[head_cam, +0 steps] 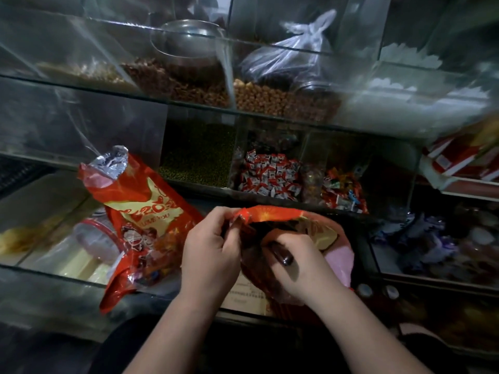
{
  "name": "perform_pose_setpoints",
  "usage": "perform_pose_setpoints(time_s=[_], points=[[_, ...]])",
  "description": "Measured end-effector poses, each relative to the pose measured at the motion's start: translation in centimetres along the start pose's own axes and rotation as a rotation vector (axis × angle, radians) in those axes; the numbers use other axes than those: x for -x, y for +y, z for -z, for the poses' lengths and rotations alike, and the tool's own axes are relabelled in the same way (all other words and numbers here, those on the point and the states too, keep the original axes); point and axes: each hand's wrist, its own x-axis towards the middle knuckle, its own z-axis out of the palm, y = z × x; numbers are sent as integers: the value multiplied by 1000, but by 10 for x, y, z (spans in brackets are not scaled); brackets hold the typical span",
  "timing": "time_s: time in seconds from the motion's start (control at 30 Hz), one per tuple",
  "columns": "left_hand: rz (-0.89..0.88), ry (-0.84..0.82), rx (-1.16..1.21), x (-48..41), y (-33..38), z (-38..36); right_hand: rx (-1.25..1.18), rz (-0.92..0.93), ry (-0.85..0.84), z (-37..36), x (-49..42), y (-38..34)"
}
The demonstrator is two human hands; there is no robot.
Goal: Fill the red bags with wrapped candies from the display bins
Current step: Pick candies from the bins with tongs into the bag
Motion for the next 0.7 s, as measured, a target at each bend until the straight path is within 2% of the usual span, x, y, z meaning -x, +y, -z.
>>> perform_pose_setpoints(time_s=[0.27, 0.53, 0.7], points=[[62, 54, -26, 5, -3, -5, 133, 8, 6, 33, 18, 0], [65, 11, -42, 16, 5, -24, 350, -233, 62, 37, 16, 12], [80, 9, -51, 22, 0, -26, 89, -449, 376, 26, 8, 18]])
